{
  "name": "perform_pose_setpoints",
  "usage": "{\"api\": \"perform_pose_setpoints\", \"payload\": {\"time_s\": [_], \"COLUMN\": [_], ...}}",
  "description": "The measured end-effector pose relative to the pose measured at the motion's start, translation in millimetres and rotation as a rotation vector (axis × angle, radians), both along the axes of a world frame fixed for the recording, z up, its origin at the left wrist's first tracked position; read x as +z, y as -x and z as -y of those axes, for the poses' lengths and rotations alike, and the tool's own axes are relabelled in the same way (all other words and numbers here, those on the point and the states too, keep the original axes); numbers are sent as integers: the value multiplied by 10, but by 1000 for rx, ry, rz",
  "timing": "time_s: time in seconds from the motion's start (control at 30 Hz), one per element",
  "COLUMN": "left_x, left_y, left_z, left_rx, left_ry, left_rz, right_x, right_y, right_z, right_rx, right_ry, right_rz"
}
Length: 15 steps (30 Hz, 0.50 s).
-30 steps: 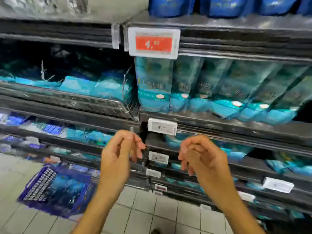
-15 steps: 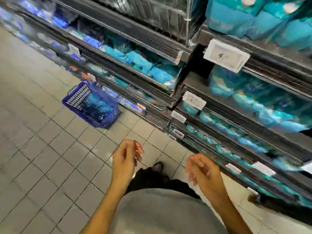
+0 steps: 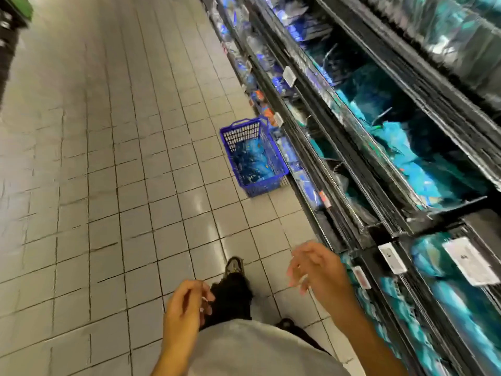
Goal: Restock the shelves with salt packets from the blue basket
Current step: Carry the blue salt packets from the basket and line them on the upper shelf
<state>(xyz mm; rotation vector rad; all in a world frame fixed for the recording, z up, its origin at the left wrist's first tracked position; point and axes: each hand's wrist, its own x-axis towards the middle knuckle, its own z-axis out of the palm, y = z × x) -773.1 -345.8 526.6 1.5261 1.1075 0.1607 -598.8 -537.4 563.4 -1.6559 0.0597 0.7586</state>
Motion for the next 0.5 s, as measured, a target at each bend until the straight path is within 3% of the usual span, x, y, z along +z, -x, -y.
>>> {"api": "perform_pose_setpoints", "payload": {"time_s": [0.23, 0.5], "left_x": [-157, -29], "left_y": [-249, -1231], "left_z": [-1027, -2384], "left_rx": [205, 42], "left_ry": [37, 49], "left_rz": [-15, 50], "right_x": [-33, -85], "right_y": [-709, -1063], "right_z": [-1259, -2078], "right_rx": [23, -48], "right_ry": [38, 154], "right_rz": [32, 30]}}
